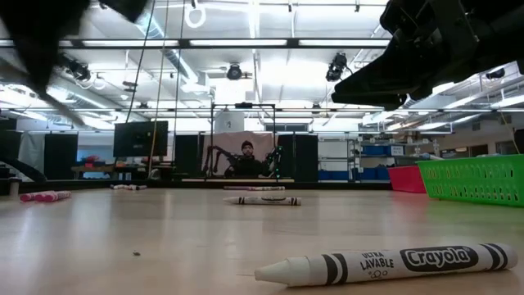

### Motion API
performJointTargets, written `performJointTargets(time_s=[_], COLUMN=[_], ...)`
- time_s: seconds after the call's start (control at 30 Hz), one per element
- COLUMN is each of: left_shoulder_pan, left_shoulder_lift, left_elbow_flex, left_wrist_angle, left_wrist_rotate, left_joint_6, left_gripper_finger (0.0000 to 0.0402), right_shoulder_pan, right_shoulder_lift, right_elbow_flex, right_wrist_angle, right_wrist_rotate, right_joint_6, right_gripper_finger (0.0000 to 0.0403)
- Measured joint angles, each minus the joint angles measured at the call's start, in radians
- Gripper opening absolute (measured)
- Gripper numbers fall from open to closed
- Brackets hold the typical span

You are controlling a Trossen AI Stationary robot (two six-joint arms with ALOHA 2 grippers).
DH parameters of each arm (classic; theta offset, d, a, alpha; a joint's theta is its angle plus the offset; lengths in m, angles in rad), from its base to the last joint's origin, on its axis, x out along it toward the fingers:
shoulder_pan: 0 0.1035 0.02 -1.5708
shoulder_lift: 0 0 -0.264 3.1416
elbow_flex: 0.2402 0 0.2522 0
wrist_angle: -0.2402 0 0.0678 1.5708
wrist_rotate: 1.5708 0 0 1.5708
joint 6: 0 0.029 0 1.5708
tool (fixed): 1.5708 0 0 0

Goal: Sort crayons
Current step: Put the white crayon into the black bin

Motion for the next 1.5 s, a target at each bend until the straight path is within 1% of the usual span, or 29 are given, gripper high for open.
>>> performJointTargets(time_s=[0.13, 0.2, 0.37, 0.5, 0.6, 0.73, 0.83, 0.9, 1.0, 1.1, 1.2, 1.3, 1.43, 1.5], left_shoulder_pan=[-0.095, -0.147, -0.271, -0.347, -0.395, -0.412, -0.397, -0.386, -0.368, -0.353, -0.342, -0.321, -0.274, -0.254], left_shoulder_lift=[0.000, 0.000, 0.000, 0.002, 0.003, 0.004, 0.004, 0.004, 0.004, 0.004, 0.003, 0.003, 0.000, -0.010], left_elbow_flex=[0.028, 0.029, 0.029, 0.018, -0.035, -0.138, -0.221, -0.271, -0.324, -0.354, -0.369, -0.377, -0.374, -0.367], left_wrist_angle=[-0.169, -0.221, -0.215, -0.211, -0.187, -0.046, 0.074, 0.123, 0.140, 0.143, 0.151, 0.144, 0.136, 0.140], left_wrist_rotate=[0.110, 0.153, 0.197, 0.217, 0.219, 0.219, 0.217, 0.216, 0.215, 0.209, 0.215, 0.265, 0.351, 0.366], left_joint_6=[-0.320, -0.466, -0.776, -0.917, -1.008, -1.023, -1.021, -1.020, -1.014, -1.003, -0.942, -0.881, -0.755, -0.690], left_gripper_finger=[0.0034, 0.0034, 0.0034, 0.0034, 0.0034, 0.0034, 0.0034, 0.0034, 0.0034, 0.0034, 0.0038, 0.0056, 0.0096, 0.0117], right_shoulder_pan=[0.000, -0.004, -0.028, -0.051, -0.071, -0.096, -0.104, -0.104, -0.101, -0.096, -0.091, -0.081, -0.065, -0.056], right_shoulder_lift=[0.000, 0.000, 0.000, 0.000, 0.000, 0.000, 0.000, 0.000, 0.000, 0.000, 0.000, 0.000, 0.000, 0.000], right_elbow_flex=[0.000, 0.000, 0.000, 0.000, 0.000, 0.000, 0.000, 0.000, 0.000, 0.000, 0.000, 0.000, 0.000, 0.000], right_wrist_angle=[0.001, 0.007, 0.100, 0.176, 0.208, 0.212, 0.205, 0.202, 0.182, 0.169, 0.150, 0.131, 0.119, 0.119], right_wrist_rotate=[0.000, 0.000, 0.000, -0.017, -0.054, -0.083, -0.104, -0.108, -0.116, -0.124, -0.124, -0.125, -0.124, -0.124], right_joint_6=[-0.013, -0.038, -0.118, -0.175, -0.190, -0.184, -0.164, -0.153, -0.148, -0.111, -0.073, -0.043, -0.008, 0.006], right_gripper_finger=[0.0147, 0.0147, 0.0147, 0.0147, 0.0147, 0.0147, 0.0147, 0.0147, 0.0147, 0.0147, 0.0147, 0.0147, 0.0147, 0.0147])
